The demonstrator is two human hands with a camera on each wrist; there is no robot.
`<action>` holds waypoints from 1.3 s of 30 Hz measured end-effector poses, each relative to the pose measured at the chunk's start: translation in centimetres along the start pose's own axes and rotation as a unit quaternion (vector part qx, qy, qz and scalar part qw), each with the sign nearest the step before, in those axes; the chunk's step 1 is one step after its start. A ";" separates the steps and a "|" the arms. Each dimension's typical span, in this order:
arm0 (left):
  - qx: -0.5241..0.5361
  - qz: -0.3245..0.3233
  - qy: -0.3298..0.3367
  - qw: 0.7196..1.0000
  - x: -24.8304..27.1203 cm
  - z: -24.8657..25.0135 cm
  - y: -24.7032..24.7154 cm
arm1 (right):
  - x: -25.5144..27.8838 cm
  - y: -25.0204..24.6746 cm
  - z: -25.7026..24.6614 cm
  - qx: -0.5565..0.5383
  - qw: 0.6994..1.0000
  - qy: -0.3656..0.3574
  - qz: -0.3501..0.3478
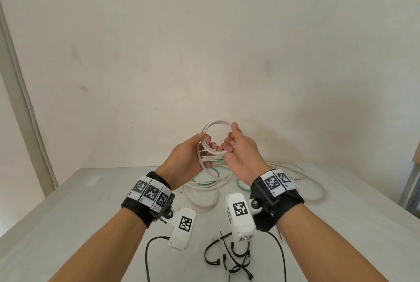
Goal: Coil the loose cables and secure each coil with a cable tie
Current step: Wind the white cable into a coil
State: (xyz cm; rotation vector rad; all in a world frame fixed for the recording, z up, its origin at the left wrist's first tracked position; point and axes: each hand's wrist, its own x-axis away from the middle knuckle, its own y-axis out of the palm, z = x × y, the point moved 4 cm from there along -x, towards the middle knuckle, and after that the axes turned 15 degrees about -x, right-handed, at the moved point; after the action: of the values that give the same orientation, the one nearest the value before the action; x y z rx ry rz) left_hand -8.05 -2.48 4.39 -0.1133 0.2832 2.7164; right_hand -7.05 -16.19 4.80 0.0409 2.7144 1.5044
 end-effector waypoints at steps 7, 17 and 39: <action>0.126 -0.050 0.065 0.989 -0.1 0.0 1.0 | 0.0 0.3 0.9 -0.153 0.987 0.021 0.051; -0.121 0.019 0.150 0.981 0.1 0.5 2.4 | 0.7 0.6 1.0 -0.254 0.966 0.038 0.039; -0.306 -0.014 0.064 0.950 0.8 3.0 1.0 | 2.4 4.4 -3.5 0.591 0.763 -0.117 -0.234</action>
State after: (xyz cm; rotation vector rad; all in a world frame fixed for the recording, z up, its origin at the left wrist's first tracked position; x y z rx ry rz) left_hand -9.24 -2.40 7.44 -0.4617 -0.5327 2.6746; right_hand -9.62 -16.70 10.35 -0.3506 2.6360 -0.4238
